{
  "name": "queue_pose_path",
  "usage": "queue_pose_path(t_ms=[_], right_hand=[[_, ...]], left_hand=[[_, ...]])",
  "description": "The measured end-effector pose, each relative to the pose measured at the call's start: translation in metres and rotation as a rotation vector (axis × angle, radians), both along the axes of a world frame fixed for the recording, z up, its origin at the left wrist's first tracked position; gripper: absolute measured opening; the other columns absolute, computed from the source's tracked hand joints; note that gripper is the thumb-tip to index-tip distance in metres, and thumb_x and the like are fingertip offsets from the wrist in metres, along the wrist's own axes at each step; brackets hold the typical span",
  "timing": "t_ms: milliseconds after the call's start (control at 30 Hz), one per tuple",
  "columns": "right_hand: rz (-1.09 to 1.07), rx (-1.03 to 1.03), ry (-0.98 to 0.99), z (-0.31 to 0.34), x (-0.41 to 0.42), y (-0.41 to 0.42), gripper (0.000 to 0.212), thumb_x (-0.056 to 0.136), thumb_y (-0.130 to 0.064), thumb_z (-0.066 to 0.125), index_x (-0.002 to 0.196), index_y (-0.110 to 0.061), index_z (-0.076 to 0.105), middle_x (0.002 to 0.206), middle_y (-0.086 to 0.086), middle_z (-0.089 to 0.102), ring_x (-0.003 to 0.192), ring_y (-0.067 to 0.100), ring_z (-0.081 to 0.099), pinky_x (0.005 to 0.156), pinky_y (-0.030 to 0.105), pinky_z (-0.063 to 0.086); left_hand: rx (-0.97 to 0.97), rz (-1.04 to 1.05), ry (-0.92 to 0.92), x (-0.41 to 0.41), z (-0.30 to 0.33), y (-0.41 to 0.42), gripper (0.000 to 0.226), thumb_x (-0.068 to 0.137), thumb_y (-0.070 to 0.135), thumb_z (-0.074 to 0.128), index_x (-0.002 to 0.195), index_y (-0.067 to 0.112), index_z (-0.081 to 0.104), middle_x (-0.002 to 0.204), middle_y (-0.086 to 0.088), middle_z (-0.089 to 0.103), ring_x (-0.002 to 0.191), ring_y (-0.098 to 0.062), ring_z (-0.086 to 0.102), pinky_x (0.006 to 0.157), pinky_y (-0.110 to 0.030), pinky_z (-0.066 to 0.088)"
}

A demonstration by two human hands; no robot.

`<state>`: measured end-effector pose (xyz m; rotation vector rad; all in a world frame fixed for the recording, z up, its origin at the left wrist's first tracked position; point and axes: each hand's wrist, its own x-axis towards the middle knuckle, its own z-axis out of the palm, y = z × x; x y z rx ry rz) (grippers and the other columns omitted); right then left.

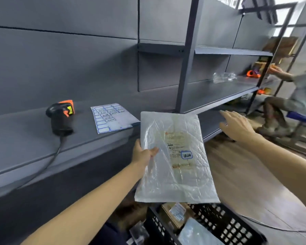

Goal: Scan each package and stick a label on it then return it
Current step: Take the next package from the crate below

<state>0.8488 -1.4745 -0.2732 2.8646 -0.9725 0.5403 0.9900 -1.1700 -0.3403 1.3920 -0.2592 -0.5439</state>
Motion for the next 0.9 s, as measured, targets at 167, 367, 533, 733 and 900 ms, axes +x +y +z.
queue_pose_path(t_ms=[167,367,533,733,900], right_hand=[[-0.002,-0.024,0.129,-0.062,-0.028,-0.021,0.059,0.096,-0.032,0.05,0.149,-0.016,0.031,0.152,0.006,0.037,0.14,0.026,0.031,0.111,0.04,0.024],[0.023,0.152,0.229,-0.167,-0.035,-0.03,0.054,0.098,-0.04,0.043,0.149,-0.025,0.032,0.152,-0.001,0.037,0.141,0.023,0.032,0.114,0.04,0.026],[-0.081,0.685,0.025,-0.238,-0.039,-0.018,0.054,0.097,-0.047,0.043,0.142,-0.017,0.042,0.139,0.012,0.052,0.128,0.033,0.048,0.103,0.041,0.038],[-0.128,1.616,-0.095,-0.286,-0.06,-0.017,0.057,0.076,-0.065,0.062,0.115,-0.024,0.062,0.106,0.003,0.073,0.095,0.027,0.071,0.073,0.039,0.06],[0.003,1.806,-0.117,-0.306,-0.063,-0.026,0.02,0.09,-0.025,0.063,0.091,-0.011,0.077,0.09,0.017,0.074,0.066,0.024,0.072,0.054,0.028,0.057]], left_hand=[[0.088,-0.012,0.046,-0.022,-0.052,-0.021,0.043,0.082,0.001,0.071,0.113,0.02,0.048,0.109,-0.005,0.064,0.097,-0.025,0.064,0.088,-0.044,0.053],[0.188,0.013,0.185,-0.049,-0.118,-0.045,0.045,0.082,0.004,0.071,0.116,0.022,0.048,0.109,-0.003,0.063,0.099,-0.026,0.063,0.09,-0.047,0.052],[0.261,0.044,0.271,-0.066,-0.167,-0.062,0.045,0.081,0.003,0.072,0.115,0.02,0.049,0.112,-0.008,0.064,0.1,-0.029,0.064,0.092,-0.05,0.051],[0.344,0.093,0.34,-0.078,-0.201,-0.086,0.045,0.082,0.003,0.072,0.119,0.017,0.049,0.117,-0.011,0.06,0.103,-0.031,0.062,0.094,-0.049,0.05],[0.401,0.058,0.311,-0.08,-0.218,-0.104,0.065,0.08,0.012,0.075,0.137,0.018,0.042,0.129,-0.005,0.057,0.114,-0.03,0.057,0.099,-0.047,0.046]])
